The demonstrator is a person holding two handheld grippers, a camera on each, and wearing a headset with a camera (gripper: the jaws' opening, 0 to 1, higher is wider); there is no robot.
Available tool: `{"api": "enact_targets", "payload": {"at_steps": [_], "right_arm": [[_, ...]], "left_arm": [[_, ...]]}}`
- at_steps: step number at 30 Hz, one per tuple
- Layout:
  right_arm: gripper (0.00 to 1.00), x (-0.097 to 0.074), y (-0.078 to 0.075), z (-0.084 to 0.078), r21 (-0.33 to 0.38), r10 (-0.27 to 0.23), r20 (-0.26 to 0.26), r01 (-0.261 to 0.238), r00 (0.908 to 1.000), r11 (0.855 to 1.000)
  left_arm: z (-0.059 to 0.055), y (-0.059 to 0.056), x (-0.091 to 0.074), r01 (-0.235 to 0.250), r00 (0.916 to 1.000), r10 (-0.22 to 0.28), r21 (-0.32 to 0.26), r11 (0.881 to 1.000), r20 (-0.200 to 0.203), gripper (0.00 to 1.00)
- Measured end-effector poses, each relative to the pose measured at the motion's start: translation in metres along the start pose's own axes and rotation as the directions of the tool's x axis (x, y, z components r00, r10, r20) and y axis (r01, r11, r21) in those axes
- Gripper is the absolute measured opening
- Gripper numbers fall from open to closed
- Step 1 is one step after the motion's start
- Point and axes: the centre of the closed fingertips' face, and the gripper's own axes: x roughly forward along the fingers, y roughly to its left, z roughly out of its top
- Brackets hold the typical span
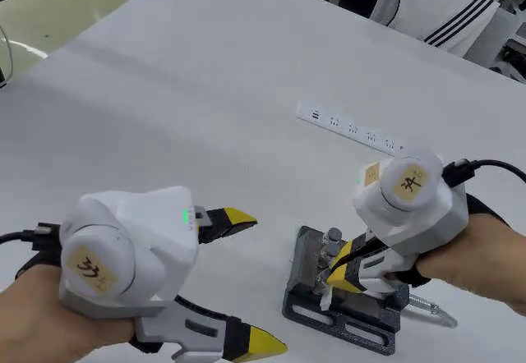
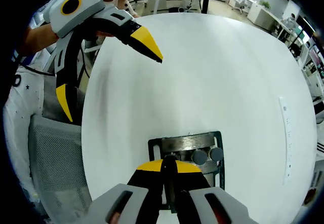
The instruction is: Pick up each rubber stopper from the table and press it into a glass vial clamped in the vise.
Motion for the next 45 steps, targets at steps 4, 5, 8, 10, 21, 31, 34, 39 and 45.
{"api": "enact_targets", "payload": {"at_steps": [4,5,8,10,21,31,34,39,45], "right_arm": [[0.04,-0.001,0.003,-0.002,0.006,-0.001,0.013,0.001,0.9999,1.000],[0.04,-0.002,0.005,-0.003,0.007,-0.001,0.018,0.001,0.9998,1.000],[0.04,-0.005,0.007,-0.003,0.014,-0.014,0.036,0.013,0.9993,1.000],[0.05,-0.008,0.007,-0.003,0.026,-0.023,0.054,0.022,0.9983,0.999],[0.16,-0.025,0.013,-0.013,0.102,-0.078,0.148,0.064,0.9858,0.993],[0.25,-0.041,0.019,-0.031,0.183,-0.142,0.227,0.101,0.9635,0.978],[0.29,-0.046,0.020,-0.039,0.213,-0.165,0.252,0.111,0.9537,0.971],[0.36,-0.050,0.022,-0.054,0.263,-0.194,0.294,0.116,0.9360,0.958],[0.41,-0.056,0.026,-0.074,0.339,-0.242,0.349,0.119,0.9052,0.933]], "left_arm": [[0.000,0.000,-0.001,-0.002,1.0000,0.002,0.003,1.000,-0.006,0.77],[0.000,0.000,-0.002,-0.002,1.0000,0.002,0.004,1.000,-0.008,0.77],[0.000,-0.001,-0.003,-0.001,0.9999,0.001,0.006,1.000,-0.011,0.77],[0.001,-0.001,-0.004,-0.001,0.9999,0.001,0.007,1.000,-0.013,0.77],[-0.002,-0.004,-0.004,0.009,0.9991,-0.008,0.029,1.000,-0.041,0.81],[0.003,-0.007,-0.006,0.007,0.9983,-0.004,0.044,0.999,-0.058,0.86],[0.003,-0.008,-0.007,0.009,0.9978,-0.006,0.047,0.999,-0.066,0.88],[0.006,-0.008,-0.007,0.006,0.9975,-0.002,0.052,0.999,-0.071,0.92],[0.006,-0.010,-0.004,0.012,0.9962,-0.007,0.061,0.998,-0.087,0.95]]}}
